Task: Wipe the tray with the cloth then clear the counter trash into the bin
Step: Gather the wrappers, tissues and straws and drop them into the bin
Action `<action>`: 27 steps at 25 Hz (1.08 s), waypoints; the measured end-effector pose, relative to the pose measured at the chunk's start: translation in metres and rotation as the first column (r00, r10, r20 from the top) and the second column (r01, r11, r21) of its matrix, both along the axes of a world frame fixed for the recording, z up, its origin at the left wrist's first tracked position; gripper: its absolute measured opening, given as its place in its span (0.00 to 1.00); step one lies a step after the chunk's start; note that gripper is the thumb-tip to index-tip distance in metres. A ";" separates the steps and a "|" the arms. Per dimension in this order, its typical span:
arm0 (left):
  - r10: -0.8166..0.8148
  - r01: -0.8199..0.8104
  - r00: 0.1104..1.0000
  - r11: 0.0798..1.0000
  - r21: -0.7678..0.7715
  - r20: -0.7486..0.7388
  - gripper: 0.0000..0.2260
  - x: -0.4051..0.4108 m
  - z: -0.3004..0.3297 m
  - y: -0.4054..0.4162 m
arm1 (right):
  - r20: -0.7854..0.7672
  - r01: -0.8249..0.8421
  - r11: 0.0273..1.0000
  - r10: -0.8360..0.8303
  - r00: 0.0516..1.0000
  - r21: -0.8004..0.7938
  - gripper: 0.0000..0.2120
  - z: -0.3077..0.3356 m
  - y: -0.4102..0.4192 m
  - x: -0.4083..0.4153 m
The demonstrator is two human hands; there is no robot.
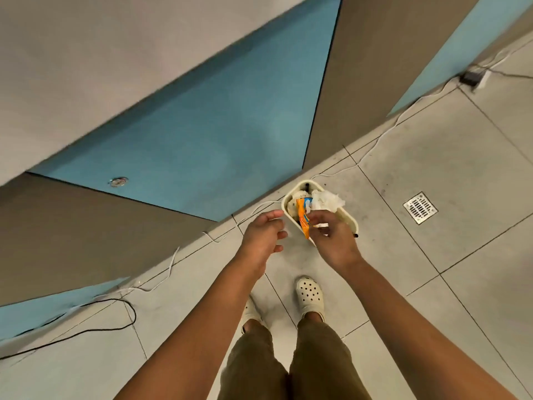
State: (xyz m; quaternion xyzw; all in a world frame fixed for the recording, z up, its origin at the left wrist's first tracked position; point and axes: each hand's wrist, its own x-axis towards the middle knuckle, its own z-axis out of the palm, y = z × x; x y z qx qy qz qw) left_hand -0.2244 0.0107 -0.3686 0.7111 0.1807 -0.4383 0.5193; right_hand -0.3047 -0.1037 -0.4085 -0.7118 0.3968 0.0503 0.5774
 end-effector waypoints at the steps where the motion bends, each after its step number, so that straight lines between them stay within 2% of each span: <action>1: 0.030 -0.029 0.999 0.999 -0.022 0.033 0.08 -0.001 0.027 0.005 | 0.046 -0.050 0.999 0.051 0.998 -0.013 0.12 0.029 0.003 0.006; 5: 0.095 -0.076 0.983 0.989 -0.123 0.156 0.08 -0.004 0.128 0.014 | 0.206 -0.173 0.980 0.190 0.960 -0.099 0.12 0.136 0.006 0.027; 8: 0.159 -0.108 0.955 0.973 -0.204 0.252 0.08 -0.003 0.194 0.027 | 0.337 -0.199 0.974 0.226 0.914 -0.112 0.13 0.205 0.011 0.039; 16: 0.396 -0.250 0.795 0.904 -0.346 0.459 0.08 0.029 0.315 0.107 | 0.529 -0.355 0.891 0.454 0.717 -0.283 0.13 0.349 0.075 0.109; 23: 0.470 -0.299 0.699 0.877 -0.377 0.539 0.08 0.076 0.372 0.196 | 0.545 -0.452 0.833 0.552 0.631 -0.319 0.13 0.397 0.157 0.159; 27: 0.505 -0.350 0.659 0.862 -0.368 0.557 0.08 0.105 0.385 0.246 | 0.551 -0.443 0.833 0.552 0.626 -0.331 0.13 0.411 0.191 0.191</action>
